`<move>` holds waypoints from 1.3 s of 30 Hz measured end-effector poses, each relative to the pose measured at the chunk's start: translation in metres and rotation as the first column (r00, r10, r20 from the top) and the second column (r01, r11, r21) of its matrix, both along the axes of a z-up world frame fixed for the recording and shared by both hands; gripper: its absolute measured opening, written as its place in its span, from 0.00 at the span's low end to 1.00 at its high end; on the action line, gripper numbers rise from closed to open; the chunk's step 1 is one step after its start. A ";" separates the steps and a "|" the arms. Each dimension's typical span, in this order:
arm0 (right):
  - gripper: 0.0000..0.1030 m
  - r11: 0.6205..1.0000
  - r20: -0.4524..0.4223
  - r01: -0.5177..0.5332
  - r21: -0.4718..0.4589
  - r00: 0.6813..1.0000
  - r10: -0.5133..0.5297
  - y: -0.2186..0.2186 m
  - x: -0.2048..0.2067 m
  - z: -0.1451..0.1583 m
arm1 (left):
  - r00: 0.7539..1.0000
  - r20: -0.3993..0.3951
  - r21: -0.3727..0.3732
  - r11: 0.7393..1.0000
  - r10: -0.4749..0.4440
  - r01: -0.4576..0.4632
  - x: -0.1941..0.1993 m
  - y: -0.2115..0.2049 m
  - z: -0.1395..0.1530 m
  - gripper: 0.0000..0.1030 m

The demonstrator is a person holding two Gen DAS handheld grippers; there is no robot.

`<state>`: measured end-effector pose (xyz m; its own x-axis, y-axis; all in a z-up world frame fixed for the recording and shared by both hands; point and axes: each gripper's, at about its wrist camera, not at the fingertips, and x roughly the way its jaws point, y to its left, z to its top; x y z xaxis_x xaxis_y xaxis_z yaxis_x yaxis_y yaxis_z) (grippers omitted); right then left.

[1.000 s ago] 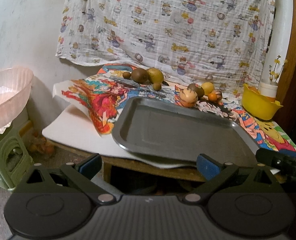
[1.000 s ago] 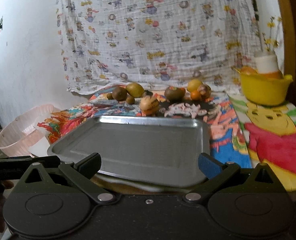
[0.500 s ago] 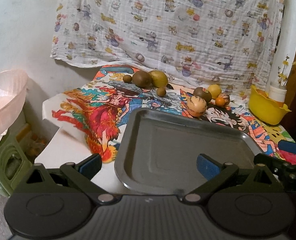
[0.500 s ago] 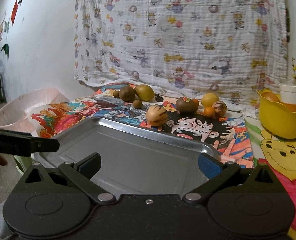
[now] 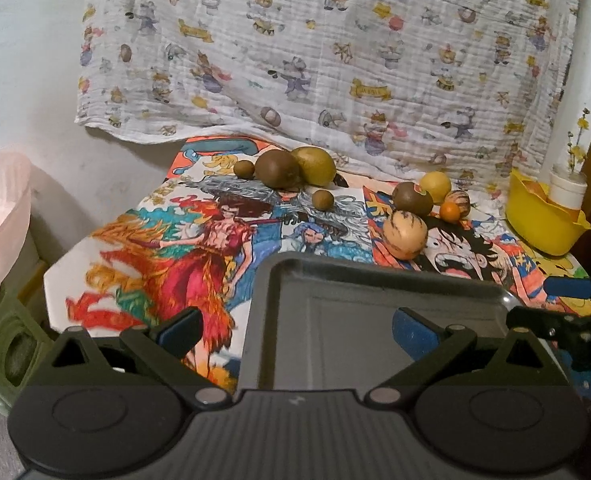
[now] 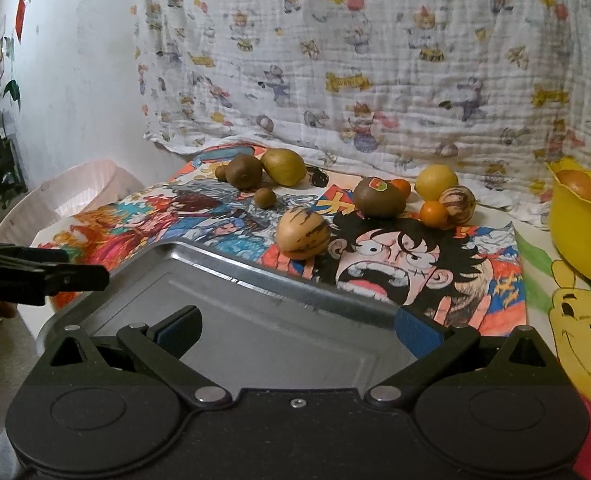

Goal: Organize fruits
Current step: 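Move both tools past the tray toward the row of fruits, then grasp the small brown kiwi with the left tool while the right tool grasps the striped pepino melon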

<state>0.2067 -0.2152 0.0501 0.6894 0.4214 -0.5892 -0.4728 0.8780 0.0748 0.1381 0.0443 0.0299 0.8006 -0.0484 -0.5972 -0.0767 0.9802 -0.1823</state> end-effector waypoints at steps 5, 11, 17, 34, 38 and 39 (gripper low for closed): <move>1.00 0.999 -0.068 -0.032 0.020 0.997 0.033 -0.004 0.039 0.003 | 0.998 -0.060 0.001 1.000 0.018 -0.018 0.023 0.006 0.004 1.00; 1.00 0.987 0.024 -0.114 -0.117 0.993 0.118 0.020 0.057 0.003 | 0.996 -0.092 0.033 0.999 -0.005 0.008 0.055 0.006 0.009 1.00; 1.00 0.951 0.089 -0.237 -0.197 0.962 0.258 0.040 0.071 -0.003 | 0.993 -0.110 0.074 0.996 -0.046 0.054 0.093 0.003 0.014 1.00; 0.99 0.909 0.087 -0.314 -0.274 0.933 0.348 0.065 0.106 -0.023 | 0.978 -0.136 0.052 0.985 -0.159 0.167 0.170 -0.002 -0.001 0.99; 0.91 0.916 0.054 -0.321 -0.242 0.938 0.343 0.065 0.117 -0.026 | 0.976 -0.137 0.052 0.983 -0.169 0.177 0.188 -0.004 -0.005 0.99; 0.90 0.919 0.048 -0.318 -0.234 0.940 0.337 0.064 0.119 -0.027 | 0.976 -0.138 0.050 0.982 -0.171 0.180 0.192 -0.005 -0.006 0.99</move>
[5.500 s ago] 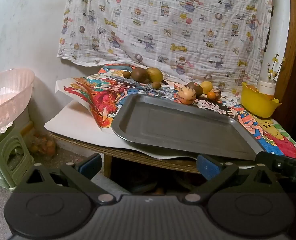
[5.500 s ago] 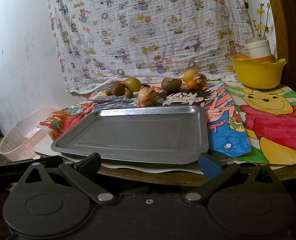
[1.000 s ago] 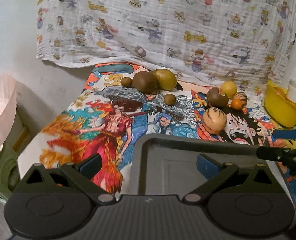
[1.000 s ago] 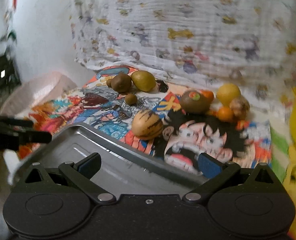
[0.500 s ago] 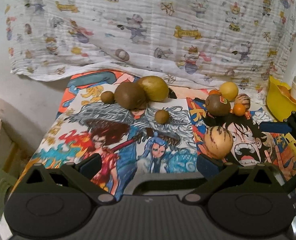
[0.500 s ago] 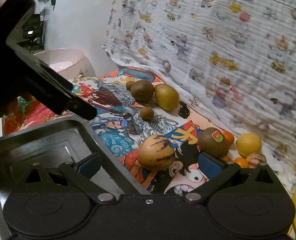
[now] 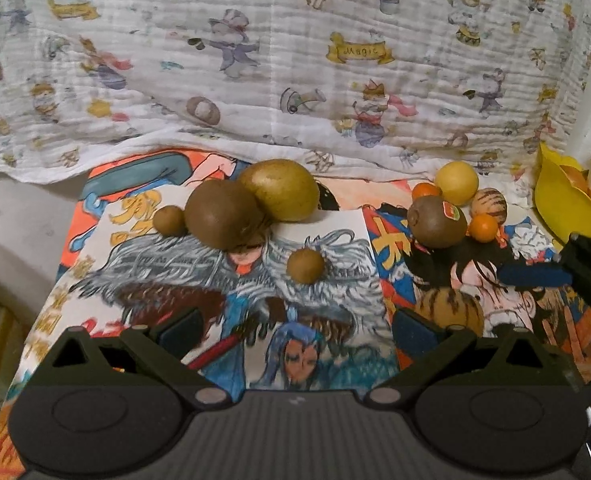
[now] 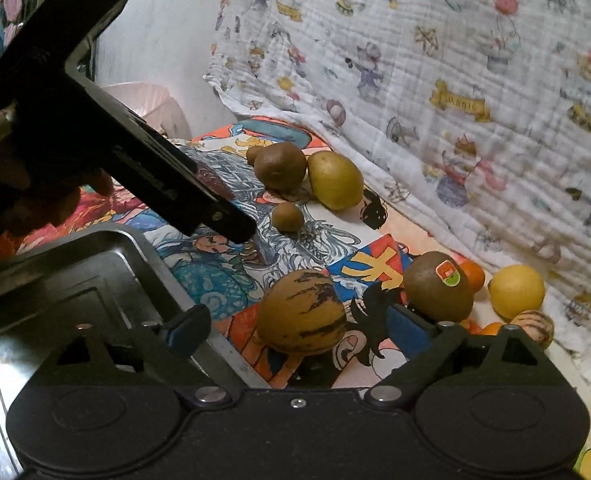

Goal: Organize fruits
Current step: 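Grasp the small brown kiwi with the left tool while the right tool grasps the striped pepino melon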

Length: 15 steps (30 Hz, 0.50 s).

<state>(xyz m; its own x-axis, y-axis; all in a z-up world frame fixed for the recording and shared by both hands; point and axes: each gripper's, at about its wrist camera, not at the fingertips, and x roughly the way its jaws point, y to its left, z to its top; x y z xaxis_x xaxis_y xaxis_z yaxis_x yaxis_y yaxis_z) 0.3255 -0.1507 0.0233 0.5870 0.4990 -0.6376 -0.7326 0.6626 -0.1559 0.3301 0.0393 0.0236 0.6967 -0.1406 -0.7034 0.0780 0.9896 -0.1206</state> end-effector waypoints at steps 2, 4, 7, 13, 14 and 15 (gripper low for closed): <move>0.85 1.000 -0.022 0.011 0.012 1.000 -0.011 -0.001 0.005 -0.001 | 1.000 -0.002 0.001 1.000 -0.005 0.005 0.008 -0.002 -0.003 0.99; 0.82 1.000 -0.048 0.019 0.018 0.999 -0.018 -0.001 0.010 -0.004 | 1.000 -0.009 0.007 1.000 -0.008 0.008 0.016 -0.003 -0.008 0.99; 0.79 1.000 -0.070 0.021 0.022 0.997 -0.020 0.000 0.015 -0.007 | 1.000 -0.012 0.006 1.000 -0.006 0.006 0.025 -0.004 -0.013 0.98; 0.70 0.999 -0.101 0.015 0.028 0.995 -0.012 0.003 0.021 -0.013 | 1.000 -0.009 -0.018 1.000 -0.013 0.012 0.037 -0.003 -0.021 0.90; 0.68 0.999 -0.106 0.016 0.032 0.994 -0.013 0.004 0.022 -0.014 | 1.000 -0.008 -0.023 1.000 -0.014 0.013 0.039 -0.003 -0.022 0.88; 0.68 0.999 -0.109 0.017 0.034 0.994 -0.013 0.004 0.023 -0.014 | 1.000 -0.007 -0.026 1.000 -0.014 0.013 0.040 -0.003 -0.022 0.87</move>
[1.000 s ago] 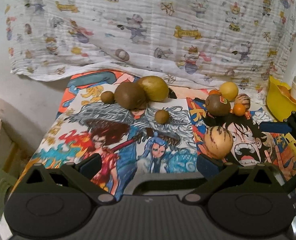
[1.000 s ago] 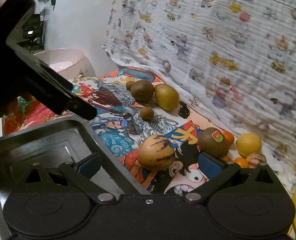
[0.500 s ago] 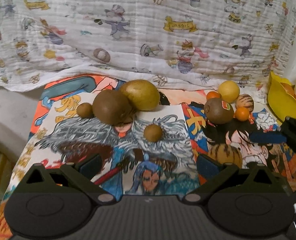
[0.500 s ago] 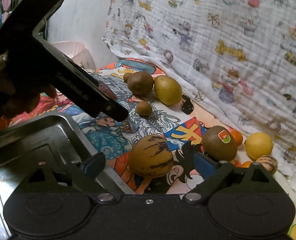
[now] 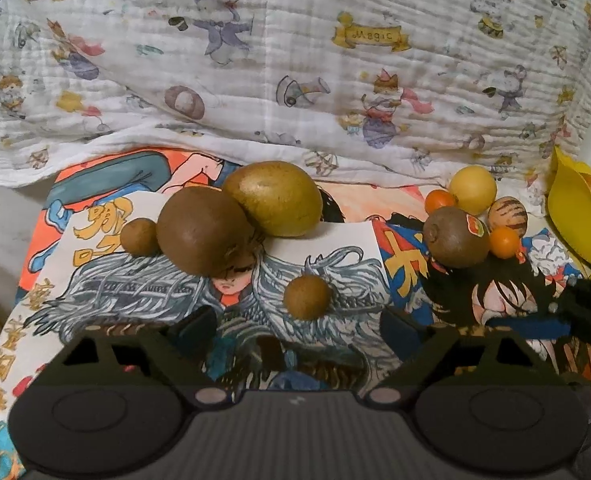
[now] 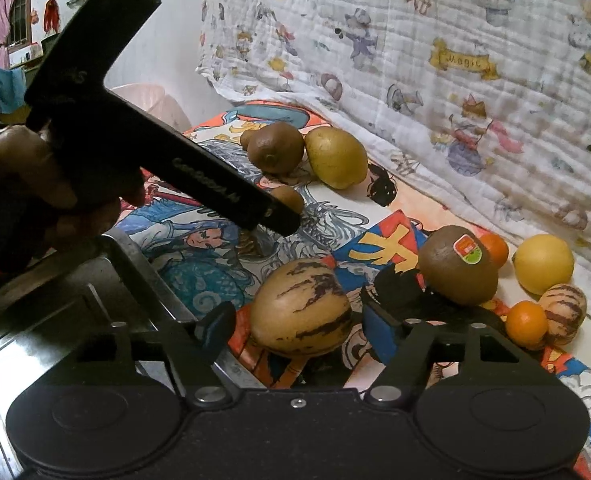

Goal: Organize fruits
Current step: 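Grasp the small brown kiwi with the left tool while the right tool grasps the striped pepino melon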

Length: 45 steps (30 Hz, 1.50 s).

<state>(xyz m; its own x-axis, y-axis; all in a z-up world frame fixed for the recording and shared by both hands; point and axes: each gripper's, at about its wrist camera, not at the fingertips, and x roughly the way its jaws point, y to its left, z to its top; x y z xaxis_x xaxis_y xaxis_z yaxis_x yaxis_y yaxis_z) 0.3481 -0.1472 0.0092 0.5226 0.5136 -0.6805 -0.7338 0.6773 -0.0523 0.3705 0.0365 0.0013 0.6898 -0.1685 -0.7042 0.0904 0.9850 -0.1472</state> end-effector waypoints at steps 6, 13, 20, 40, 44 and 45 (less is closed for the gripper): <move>0.58 1.000 -0.012 0.002 0.011 1.000 -0.001 0.000 0.002 -0.003 | 1.000 0.017 -0.008 1.000 -0.013 0.013 0.006 -0.003 -0.004 0.72; 0.56 1.000 -0.025 0.012 0.013 1.000 -0.012 -0.001 0.005 -0.005 | 0.999 0.030 0.001 1.000 -0.016 0.016 0.009 -0.006 -0.006 0.59; 0.56 0.999 -0.043 0.020 0.033 0.999 -0.018 0.000 0.007 -0.006 | 0.999 0.028 0.001 1.000 -0.016 0.016 0.012 -0.006 -0.005 0.50; 0.55 0.998 -0.037 0.028 0.057 0.999 -0.026 -0.001 0.005 -0.003 | 0.998 0.050 0.000 0.999 -0.036 0.036 -0.009 -0.007 0.011 0.29; 0.55 0.997 -0.010 0.024 0.072 1.000 -0.023 -0.003 -0.006 0.007 | 0.997 0.066 -0.009 0.999 -0.036 0.036 -0.026 -0.005 0.024 0.29; 0.55 0.997 -0.004 0.021 0.074 1.000 -0.021 -0.004 -0.009 0.010 | 0.997 0.068 -0.015 0.999 -0.034 0.035 -0.031 -0.004 0.027 0.29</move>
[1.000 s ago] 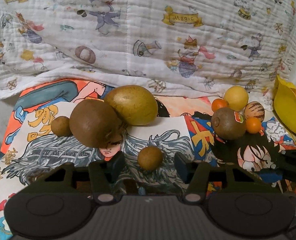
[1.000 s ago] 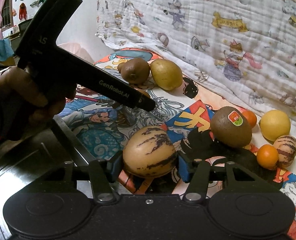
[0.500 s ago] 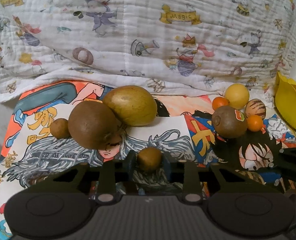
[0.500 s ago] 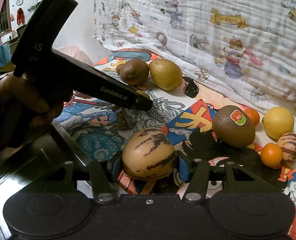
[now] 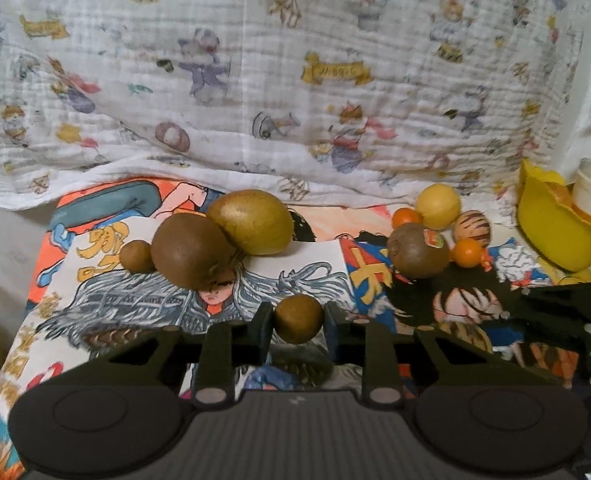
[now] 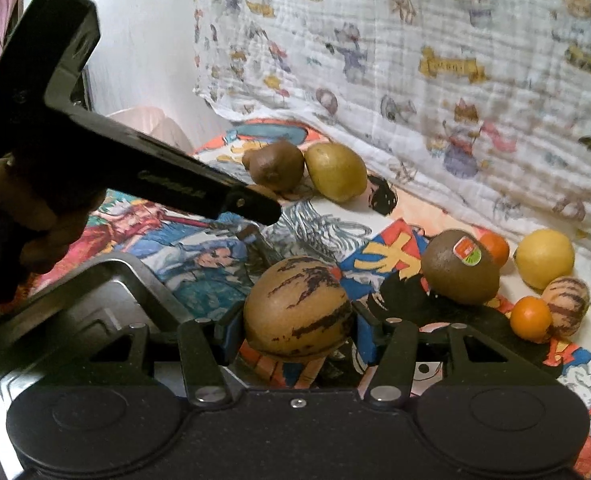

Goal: Organize fruits
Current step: 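Grasp the small brown kiwi with the left tool while the right tool grasps the striped pepino melon, then carry both fruits over the grey tray and open both tools to release them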

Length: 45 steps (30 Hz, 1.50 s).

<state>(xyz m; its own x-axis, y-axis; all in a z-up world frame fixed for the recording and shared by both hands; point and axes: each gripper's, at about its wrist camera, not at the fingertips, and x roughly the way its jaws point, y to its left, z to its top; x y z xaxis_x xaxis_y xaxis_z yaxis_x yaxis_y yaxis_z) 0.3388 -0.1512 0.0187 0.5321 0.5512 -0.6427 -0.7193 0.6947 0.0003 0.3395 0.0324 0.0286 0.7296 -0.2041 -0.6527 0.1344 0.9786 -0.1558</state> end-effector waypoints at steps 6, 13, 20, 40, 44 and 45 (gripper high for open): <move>0.54 1.000 0.032 -0.023 0.016 0.999 0.023 -0.004 -0.026 0.018 | 1.000 0.005 -0.036 0.999 0.011 -0.010 -0.034 0.003 0.016 0.29; 0.54 0.997 0.046 -0.062 0.034 0.997 0.061 -0.008 -0.065 0.031 | 0.999 0.013 -0.064 0.998 0.030 -0.029 -0.088 0.005 0.026 0.29; 0.55 0.993 0.026 -0.111 0.041 0.994 0.110 -0.008 -0.111 0.032 | 0.999 0.020 -0.073 0.996 0.049 -0.047 -0.141 0.007 0.031 0.29; 0.55 0.988 -0.087 -0.152 0.039 0.984 0.155 -0.004 -0.168 0.002 | 0.998 -0.038 -0.071 0.996 0.054 -0.056 -0.221 0.006 0.000 0.29; 0.55 0.988 -0.100 -0.148 0.042 0.983 0.152 -0.004 -0.169 -0.002 | 0.998 -0.043 -0.068 0.996 0.054 -0.056 -0.226 0.005 -0.004 0.29; 0.55 0.988 -0.103 -0.146 0.041 0.983 0.149 -0.004 -0.169 -0.003 | 0.998 -0.044 -0.066 0.996 0.055 -0.057 -0.226 0.005 -0.005 0.29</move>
<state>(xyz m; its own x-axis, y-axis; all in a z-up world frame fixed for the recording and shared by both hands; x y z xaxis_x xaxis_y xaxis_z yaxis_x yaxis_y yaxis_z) 0.1695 -0.1552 0.0156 0.3732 0.6405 -0.6712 -0.8086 0.5792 0.1031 0.1131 0.0371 0.0237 0.7130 -0.2082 -0.6696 0.0715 0.9715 -0.2260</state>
